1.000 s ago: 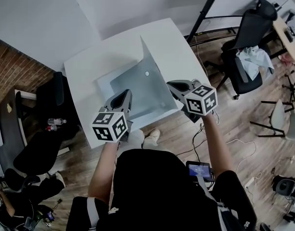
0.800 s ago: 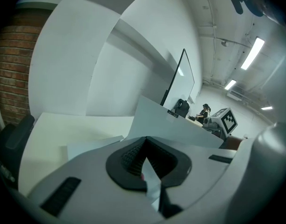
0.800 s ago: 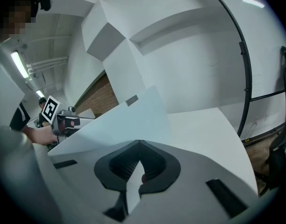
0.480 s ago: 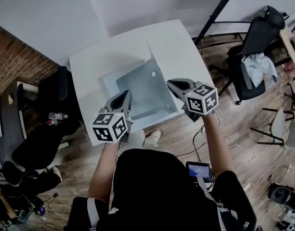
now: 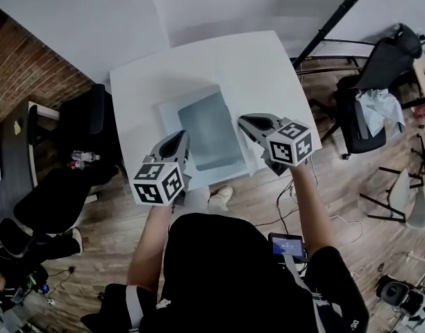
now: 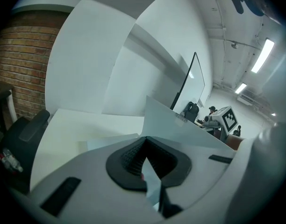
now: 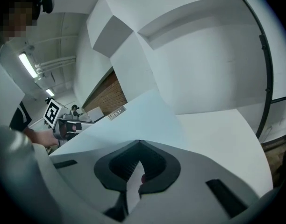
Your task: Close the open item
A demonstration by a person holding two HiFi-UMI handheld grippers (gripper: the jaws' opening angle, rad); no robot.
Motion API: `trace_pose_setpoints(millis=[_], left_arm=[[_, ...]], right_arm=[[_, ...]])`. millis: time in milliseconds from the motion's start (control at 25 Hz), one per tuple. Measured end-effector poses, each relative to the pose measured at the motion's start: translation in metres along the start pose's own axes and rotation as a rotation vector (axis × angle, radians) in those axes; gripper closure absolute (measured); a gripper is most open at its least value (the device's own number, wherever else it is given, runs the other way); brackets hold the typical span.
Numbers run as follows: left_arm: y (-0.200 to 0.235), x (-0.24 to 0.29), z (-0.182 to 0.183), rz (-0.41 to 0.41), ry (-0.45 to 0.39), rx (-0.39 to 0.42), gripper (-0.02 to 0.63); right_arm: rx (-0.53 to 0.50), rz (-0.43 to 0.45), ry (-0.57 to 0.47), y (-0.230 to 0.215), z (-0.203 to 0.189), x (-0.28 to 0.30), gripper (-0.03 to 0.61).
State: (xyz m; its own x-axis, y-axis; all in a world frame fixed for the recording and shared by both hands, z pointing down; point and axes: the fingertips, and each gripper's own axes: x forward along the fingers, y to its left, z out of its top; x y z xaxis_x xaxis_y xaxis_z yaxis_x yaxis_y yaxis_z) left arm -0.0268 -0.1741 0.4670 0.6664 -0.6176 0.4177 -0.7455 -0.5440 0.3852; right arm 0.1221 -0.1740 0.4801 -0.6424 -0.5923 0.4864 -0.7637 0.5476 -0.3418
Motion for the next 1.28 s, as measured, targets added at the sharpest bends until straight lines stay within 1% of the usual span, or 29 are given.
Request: trace_pose_setpoints(millis=[240,400,600,960,1160,1280], left_arm=[[0.018,-0.009,-0.004,0.03,-0.006,-0.033,0.603],[0.028,-0.015,-0.008,0.049,-0.014,-0.053,0.603],[0.045,-0.022,-0.012,0.07,-0.016,-0.08,0.603],[0.066,-0.029,-0.022,0.1,-0.009,-0.116,0.603],[0.075,-0.031,-0.034,0.11,0.01,-0.14,0.603],[0.08,-0.032,-0.041,0.118,0.016,-0.154,0.603]], right_arm=[[-0.005,0.085,0.004,0.019,0.004,0.021,0.541],[-0.042,0.153,0.026,0.034,0.002,0.034,0.541],[-0.121,0.204,0.099,0.05,-0.003,0.055,0.541],[-0.228,0.248,0.191,0.064,-0.016,0.079,0.54],[-0.244,0.262,0.215,0.066,-0.021,0.09,0.532],[-0.264,0.265,0.233,0.067,-0.025,0.095,0.483]])
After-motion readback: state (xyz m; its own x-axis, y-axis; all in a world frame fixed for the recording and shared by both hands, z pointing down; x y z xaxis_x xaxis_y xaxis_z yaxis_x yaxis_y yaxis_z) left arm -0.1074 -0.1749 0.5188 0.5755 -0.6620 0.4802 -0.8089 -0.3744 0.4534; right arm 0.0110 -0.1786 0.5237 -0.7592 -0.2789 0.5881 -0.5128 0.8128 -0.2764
